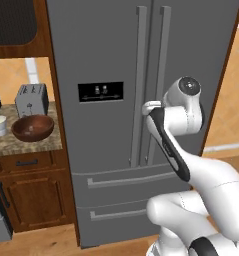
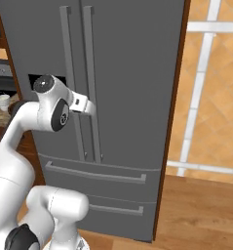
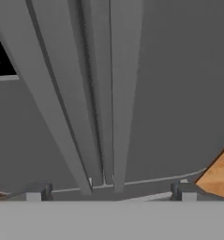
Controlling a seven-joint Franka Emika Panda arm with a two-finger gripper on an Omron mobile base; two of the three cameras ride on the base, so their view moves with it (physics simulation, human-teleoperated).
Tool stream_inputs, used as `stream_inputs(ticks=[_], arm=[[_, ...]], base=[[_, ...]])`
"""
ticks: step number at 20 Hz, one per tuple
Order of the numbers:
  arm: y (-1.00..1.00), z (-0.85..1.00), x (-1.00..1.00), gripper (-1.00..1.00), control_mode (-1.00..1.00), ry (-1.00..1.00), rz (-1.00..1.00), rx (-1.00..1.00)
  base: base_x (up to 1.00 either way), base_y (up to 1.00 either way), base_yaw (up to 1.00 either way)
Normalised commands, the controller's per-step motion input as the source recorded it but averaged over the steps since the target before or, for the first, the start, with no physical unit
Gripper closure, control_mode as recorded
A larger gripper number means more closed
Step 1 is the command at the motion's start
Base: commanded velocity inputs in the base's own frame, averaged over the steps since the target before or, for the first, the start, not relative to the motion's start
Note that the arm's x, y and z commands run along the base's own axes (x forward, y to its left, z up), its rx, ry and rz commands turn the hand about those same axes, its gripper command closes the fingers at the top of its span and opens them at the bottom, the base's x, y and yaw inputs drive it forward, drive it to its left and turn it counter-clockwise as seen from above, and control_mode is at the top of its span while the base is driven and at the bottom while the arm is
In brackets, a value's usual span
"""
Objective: Grab a lemon wedge from the fridge and one ice cube from the ice bowl, and put them in the glass of lemonade.
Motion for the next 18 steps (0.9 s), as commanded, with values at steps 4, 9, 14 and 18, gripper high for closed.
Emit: stream_inputs(ticks=[4, 9, 14, 18], arm=[[-0.08, 0.42, 0.11, -1.00, -1.00, -0.07, -0.06, 0.00], [-0.20, 0.31, 0.55, -1.00, -1.00, -0.02, -0.01, 0.00], [-0.14, 0.19, 0.81, -1.00, -1.00, -0.08, 0.00, 0.00], [-0.05, 0.11, 0.70, -1.00, -1.00, -0.18, 0.00, 0.00]], base=[[0.00, 0.00, 0.00], [0.00, 0.00, 0.00], [0.00, 0.00, 0.00], [0.00, 0.00, 0.00]])
